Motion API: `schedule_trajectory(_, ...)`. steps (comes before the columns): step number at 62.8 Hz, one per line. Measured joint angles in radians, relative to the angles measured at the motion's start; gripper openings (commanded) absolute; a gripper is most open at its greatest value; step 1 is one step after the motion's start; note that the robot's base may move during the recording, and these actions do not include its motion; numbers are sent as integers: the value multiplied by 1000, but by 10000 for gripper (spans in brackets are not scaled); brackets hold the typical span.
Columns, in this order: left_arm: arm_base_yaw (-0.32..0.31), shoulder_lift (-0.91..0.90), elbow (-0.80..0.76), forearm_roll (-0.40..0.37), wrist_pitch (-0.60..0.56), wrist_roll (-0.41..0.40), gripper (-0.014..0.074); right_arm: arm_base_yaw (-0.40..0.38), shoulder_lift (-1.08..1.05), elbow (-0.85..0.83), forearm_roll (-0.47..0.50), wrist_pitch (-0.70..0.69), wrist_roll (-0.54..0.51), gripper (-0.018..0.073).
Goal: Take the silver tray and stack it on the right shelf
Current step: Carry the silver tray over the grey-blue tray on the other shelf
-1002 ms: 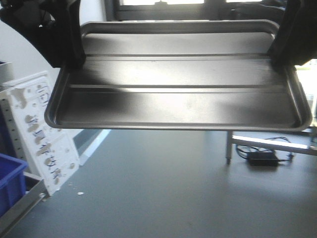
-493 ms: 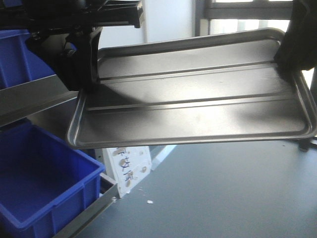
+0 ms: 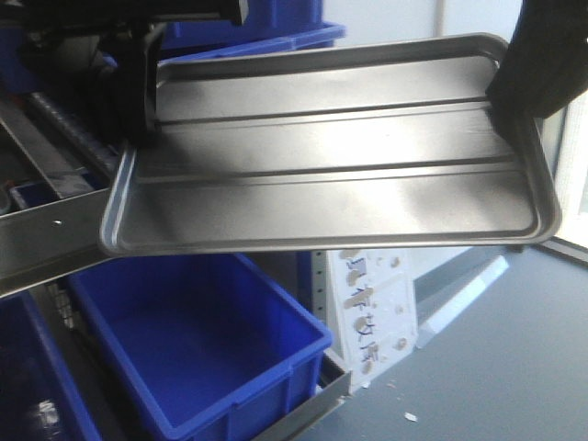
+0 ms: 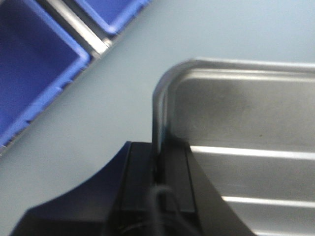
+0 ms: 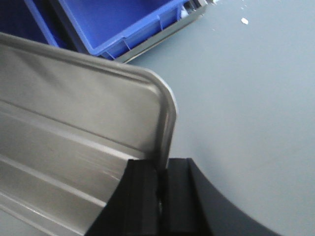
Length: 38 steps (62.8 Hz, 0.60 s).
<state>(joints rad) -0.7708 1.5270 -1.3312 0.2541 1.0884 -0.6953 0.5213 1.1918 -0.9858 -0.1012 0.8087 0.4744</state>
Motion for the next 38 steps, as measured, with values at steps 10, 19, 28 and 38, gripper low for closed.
schedule_trajectory(10,-28,-64,0,42,14,-2,-93,0,0,-2,2,-15,0,57)
schedule_trajectory(19,-44,-95,0,44,34,-2,-93,0,0,-2,2,-15,0,57)
schedule_trajectory(28,-46,-99,0,40,52,-4,-93,0,0,-2,8,-16,0,57)
schedule_trajectory(38,-46,-99,0,39,61,-4,-93,0,0,-2,12,-16,0,57)
